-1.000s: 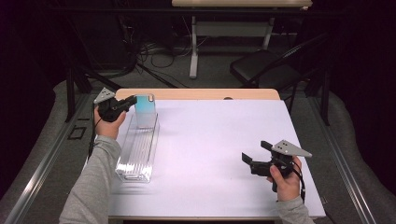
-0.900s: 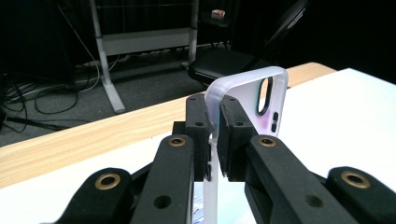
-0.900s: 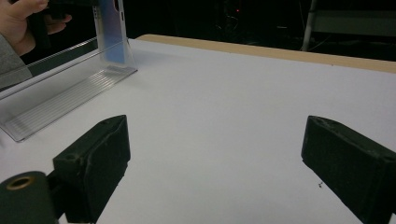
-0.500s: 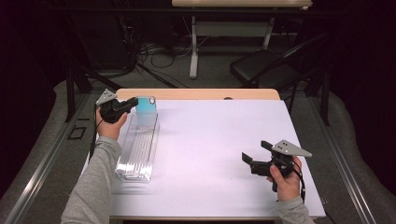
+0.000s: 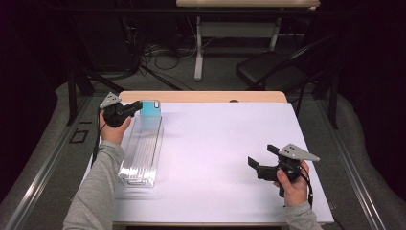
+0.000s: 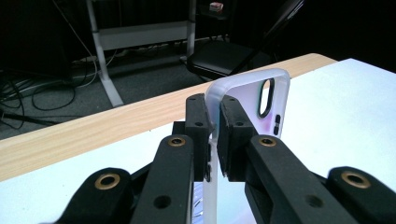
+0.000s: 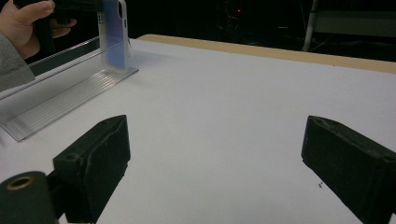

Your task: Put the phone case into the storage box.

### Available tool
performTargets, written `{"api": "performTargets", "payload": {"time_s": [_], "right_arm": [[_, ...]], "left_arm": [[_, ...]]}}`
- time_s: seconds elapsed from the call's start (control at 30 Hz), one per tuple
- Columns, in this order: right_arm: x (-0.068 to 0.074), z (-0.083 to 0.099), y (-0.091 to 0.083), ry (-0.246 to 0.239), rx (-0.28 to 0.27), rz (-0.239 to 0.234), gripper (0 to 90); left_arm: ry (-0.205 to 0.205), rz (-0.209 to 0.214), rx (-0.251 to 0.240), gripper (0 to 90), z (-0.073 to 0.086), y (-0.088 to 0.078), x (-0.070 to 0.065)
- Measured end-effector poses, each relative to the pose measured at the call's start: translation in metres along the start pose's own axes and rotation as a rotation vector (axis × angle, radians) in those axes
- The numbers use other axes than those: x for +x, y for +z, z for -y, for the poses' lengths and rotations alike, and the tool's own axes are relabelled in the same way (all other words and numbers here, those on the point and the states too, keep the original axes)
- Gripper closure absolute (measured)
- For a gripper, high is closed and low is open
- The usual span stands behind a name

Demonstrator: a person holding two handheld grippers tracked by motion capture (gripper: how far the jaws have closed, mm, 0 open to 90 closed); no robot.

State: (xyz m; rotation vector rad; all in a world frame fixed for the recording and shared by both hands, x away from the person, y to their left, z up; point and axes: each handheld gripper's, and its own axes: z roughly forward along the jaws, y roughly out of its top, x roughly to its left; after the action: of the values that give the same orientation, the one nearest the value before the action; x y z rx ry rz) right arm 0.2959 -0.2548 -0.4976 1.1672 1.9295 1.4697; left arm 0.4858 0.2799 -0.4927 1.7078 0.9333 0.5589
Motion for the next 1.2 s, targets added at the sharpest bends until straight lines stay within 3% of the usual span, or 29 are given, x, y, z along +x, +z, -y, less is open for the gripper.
{"api": "performTargets", "payload": {"time_s": [0.3,1.2], "right_arm": [[0.001,0.000,0.001,0.000,0.006,-0.001,7.7],[0.000,0.002,0.002,-0.005,0.012,-0.003,7.7]], "left_arm": [[0.009,-0.017,0.005,83.1,0.000,0.000,0.000],[-0.027,-0.040,0.032,80.9,0.005,-0.003,0.011]]}}
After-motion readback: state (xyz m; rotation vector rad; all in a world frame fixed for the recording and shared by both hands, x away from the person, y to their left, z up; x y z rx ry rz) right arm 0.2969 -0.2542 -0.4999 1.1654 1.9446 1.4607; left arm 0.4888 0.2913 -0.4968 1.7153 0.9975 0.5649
